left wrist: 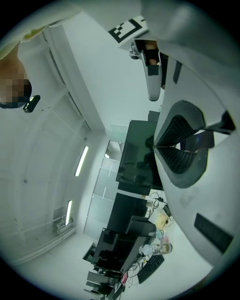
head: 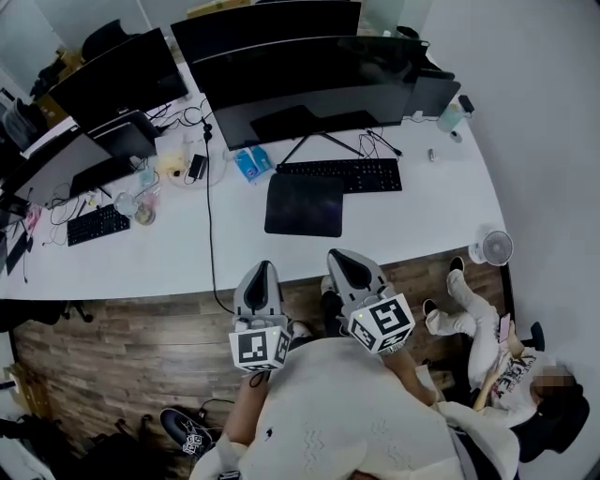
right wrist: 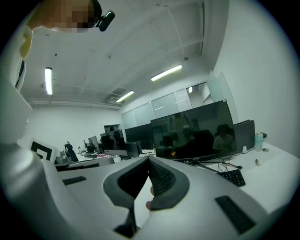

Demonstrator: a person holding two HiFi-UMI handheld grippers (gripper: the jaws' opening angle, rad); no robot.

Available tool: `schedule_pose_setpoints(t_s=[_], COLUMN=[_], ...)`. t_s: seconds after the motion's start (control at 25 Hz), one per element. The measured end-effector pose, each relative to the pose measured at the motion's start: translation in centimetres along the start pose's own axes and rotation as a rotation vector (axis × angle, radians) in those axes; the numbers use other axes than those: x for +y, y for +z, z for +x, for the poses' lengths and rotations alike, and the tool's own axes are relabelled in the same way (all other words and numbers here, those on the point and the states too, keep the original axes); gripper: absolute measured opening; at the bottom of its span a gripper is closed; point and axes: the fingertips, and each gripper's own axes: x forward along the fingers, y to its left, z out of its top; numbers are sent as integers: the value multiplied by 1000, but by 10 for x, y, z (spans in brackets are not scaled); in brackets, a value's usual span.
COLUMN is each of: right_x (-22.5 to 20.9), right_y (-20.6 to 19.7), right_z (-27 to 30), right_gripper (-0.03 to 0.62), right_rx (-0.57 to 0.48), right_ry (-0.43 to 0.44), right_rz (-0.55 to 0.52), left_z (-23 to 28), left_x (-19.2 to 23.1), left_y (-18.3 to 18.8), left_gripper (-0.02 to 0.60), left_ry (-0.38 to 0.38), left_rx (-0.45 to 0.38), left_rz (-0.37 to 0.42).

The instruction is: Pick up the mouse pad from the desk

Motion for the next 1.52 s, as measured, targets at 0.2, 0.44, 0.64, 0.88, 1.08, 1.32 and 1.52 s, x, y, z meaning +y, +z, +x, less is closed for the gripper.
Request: schedule_pose_setpoints(t_s=[0.2, 0.44, 0.64, 0.88, 1.08, 1.32, 1.52], right_x=[-28, -54, -73, -97, -117, -126, -130], right_y=[10, 18, 24, 28, 29, 21, 13], right_z=[27, 52, 64, 77, 84, 91, 99], right_gripper=[0, 0, 0, 0, 0, 0, 0], right_rx=[10, 22, 33, 46, 52, 89, 138], right_ry=[12, 38, 66, 106, 130, 161, 167], right_rz=[-2, 1, 11, 13, 19, 19, 19], left_z=[38, 74, 97, 120, 135, 152, 166], left_x=[4, 7, 4, 5, 1, 8, 18], left_y=[0, -4, -8, -15, -29, -47, -64], left_gripper=[17, 18, 20, 20, 32, 98, 109], left_ry=[10, 29, 31, 73, 91, 108, 114], left_rx=[11, 34, 62, 74, 86, 131, 171], left_rz=[18, 27, 53, 74, 44, 50, 37])
